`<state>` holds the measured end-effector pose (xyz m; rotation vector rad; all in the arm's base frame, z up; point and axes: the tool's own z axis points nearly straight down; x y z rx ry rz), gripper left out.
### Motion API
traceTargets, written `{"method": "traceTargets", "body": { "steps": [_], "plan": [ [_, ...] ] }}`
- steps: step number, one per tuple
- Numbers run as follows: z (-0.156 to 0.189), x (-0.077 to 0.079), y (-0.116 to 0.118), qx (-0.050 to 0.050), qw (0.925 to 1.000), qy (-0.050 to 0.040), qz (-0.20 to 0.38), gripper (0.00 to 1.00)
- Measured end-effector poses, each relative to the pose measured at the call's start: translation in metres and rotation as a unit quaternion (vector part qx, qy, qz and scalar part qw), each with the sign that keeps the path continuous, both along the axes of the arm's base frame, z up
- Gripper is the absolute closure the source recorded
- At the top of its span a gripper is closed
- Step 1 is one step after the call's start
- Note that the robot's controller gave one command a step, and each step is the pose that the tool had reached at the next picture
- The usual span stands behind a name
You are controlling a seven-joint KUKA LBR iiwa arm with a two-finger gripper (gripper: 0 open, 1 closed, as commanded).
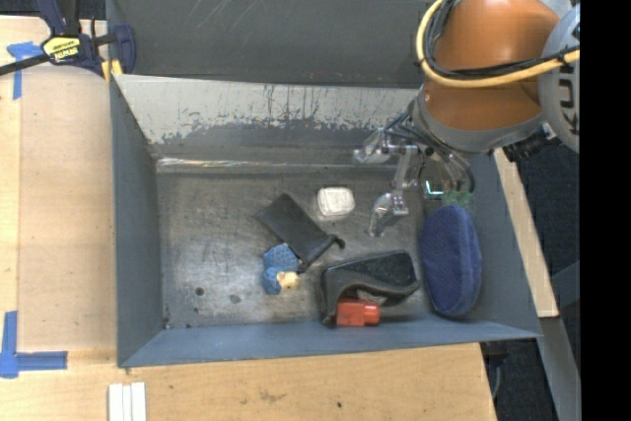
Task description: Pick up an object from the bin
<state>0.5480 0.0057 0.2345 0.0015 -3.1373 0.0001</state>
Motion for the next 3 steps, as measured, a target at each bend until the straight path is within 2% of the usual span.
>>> {"method": "traceTargets", "body": {
  "steps": [1, 2, 3],
  "plan": [
    [-0.161, 0.009, 0.043, 0.000, 0.9990, -0.0086, 0.044, 0.00],
    [-0.155, 0.015, 0.044, 0.002, 0.9988, -0.0216, 0.043, 1.00],
    [-0.012, 0.007, 0.046, 0.000, 0.9981, -0.0081, 0.062, 1.00]
  ]
}}
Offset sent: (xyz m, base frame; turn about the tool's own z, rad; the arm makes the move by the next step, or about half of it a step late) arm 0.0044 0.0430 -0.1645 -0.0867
